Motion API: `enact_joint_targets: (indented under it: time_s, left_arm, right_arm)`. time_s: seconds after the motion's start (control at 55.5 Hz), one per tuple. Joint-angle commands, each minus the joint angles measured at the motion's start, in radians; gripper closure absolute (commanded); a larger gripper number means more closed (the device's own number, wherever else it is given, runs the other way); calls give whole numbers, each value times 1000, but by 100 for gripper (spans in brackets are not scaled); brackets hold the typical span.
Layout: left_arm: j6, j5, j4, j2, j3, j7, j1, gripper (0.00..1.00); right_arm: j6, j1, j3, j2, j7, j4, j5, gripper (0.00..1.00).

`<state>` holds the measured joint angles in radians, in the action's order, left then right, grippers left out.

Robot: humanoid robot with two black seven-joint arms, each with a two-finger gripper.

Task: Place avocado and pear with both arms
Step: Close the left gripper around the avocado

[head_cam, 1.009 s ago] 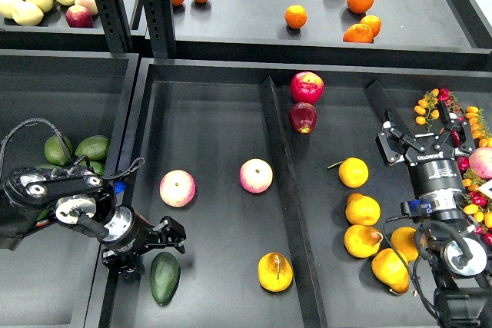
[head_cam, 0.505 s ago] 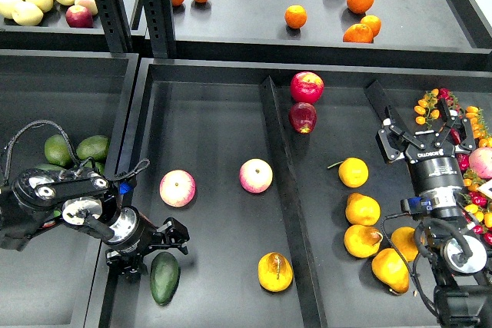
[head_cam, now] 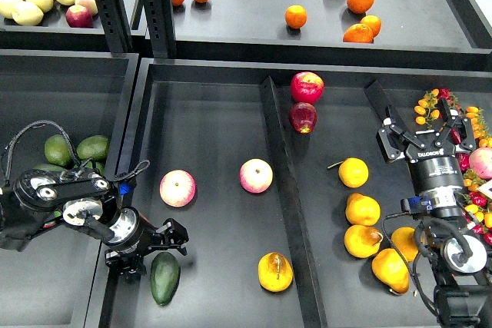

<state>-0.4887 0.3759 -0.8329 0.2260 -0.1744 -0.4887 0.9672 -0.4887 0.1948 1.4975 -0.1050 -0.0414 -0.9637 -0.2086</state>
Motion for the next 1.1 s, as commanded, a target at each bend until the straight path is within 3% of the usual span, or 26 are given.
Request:
enact_joint_targets:
  time_s: [0.0,0.342,0.973,1.081]
  left_arm:
    - [0,12,1,-10,0,0,-2,2]
    - [0,47,23,-17,-2,0,-2,7]
    - [0,60,44,-37,26,0,-24,68]
    - [0,78,47,-39,29,0,-24,72]
  right_arm:
    - [0,0,1,1,2,0,0,0]
    - [0,0,6,2,2,2,0,0]
    - [0,0,9,1,2,3,2,0]
    - [0,3,9,1,2,3,2,0]
